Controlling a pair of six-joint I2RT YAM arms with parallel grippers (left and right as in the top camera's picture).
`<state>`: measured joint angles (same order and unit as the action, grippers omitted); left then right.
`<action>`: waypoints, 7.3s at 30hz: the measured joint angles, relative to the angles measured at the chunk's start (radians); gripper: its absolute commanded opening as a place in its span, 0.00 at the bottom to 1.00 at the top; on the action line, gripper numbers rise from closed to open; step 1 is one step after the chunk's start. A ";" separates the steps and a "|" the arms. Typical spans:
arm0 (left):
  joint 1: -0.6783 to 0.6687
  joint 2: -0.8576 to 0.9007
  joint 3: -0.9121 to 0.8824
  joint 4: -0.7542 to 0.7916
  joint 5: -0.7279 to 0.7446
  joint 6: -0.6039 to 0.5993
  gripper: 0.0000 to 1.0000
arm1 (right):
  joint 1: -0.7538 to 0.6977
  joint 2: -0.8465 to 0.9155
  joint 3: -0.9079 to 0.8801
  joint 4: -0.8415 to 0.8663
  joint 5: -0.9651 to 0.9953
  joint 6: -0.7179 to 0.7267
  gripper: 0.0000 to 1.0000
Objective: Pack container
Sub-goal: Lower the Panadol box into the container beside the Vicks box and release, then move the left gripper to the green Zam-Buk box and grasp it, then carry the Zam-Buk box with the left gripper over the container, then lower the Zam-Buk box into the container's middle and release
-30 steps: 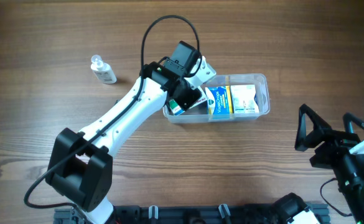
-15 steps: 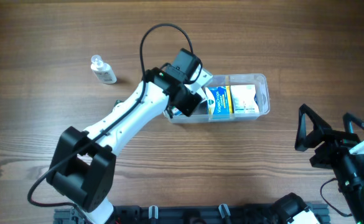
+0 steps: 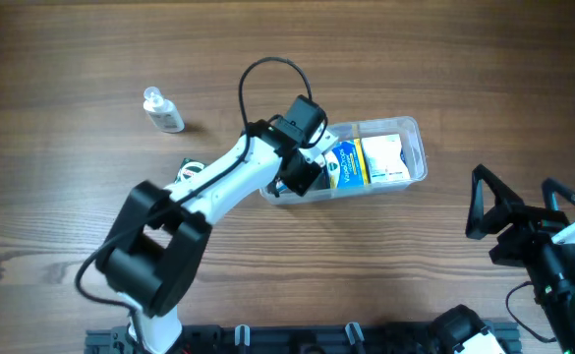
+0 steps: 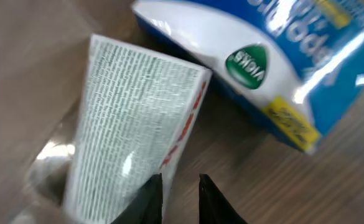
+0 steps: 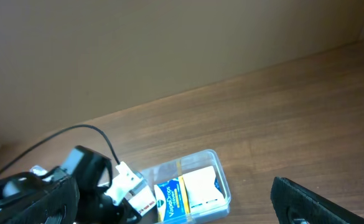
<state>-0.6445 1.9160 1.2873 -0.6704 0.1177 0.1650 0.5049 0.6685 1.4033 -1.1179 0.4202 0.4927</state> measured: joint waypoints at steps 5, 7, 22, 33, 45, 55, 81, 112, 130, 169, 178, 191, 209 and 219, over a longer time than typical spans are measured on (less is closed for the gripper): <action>-0.002 0.047 -0.001 0.003 -0.044 -0.013 0.14 | 0.000 0.000 0.000 0.000 0.000 0.000 1.00; -0.002 0.042 0.000 0.019 -0.085 -0.022 0.15 | 0.000 0.000 0.000 0.000 0.000 0.000 1.00; -0.003 0.013 -0.002 0.065 -0.237 -0.099 0.44 | 0.000 0.000 0.000 0.000 0.000 0.000 1.00; -0.003 -0.380 -0.007 0.003 -0.182 -0.200 0.04 | 0.000 0.000 0.000 0.000 0.000 0.000 0.99; 0.052 -0.562 -0.006 -0.294 -0.382 -0.594 0.04 | 0.000 0.000 0.000 0.000 0.000 0.000 1.00; 0.227 -0.549 -0.007 -0.402 -0.353 -0.719 0.64 | 0.000 0.000 0.000 0.000 0.000 0.000 1.00; 0.405 -0.341 -0.263 -0.114 -0.277 -0.418 0.99 | 0.000 0.000 0.000 0.000 0.000 0.000 1.00; 0.557 -0.172 -0.276 0.028 -0.100 0.048 0.86 | 0.000 0.000 0.000 -0.001 0.000 0.000 1.00; 0.507 -0.117 -0.270 0.017 -0.116 0.021 0.25 | 0.000 0.000 0.000 -0.001 0.000 0.000 1.00; -0.044 -0.125 0.000 0.193 -0.154 -0.674 0.09 | 0.000 0.000 0.000 0.000 0.000 0.000 1.00; -0.064 -0.094 -0.002 0.334 -0.177 -0.711 0.15 | 0.000 0.000 0.000 -0.001 0.000 0.000 1.00; -0.101 -0.084 0.000 0.357 -0.250 -0.740 0.59 | 0.000 0.000 0.000 -0.001 0.000 0.000 1.00; -0.101 -0.246 0.021 0.290 -0.309 -0.727 0.75 | 0.000 0.000 0.000 -0.001 0.000 0.000 1.00; -0.101 -0.198 0.021 0.320 -0.316 -0.727 0.66 | 0.000 0.000 0.000 -0.001 0.000 0.000 1.00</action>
<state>-0.7452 1.7184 1.3083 -0.3508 -0.1986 -0.5621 0.5049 0.6685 1.4033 -1.1187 0.4202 0.4927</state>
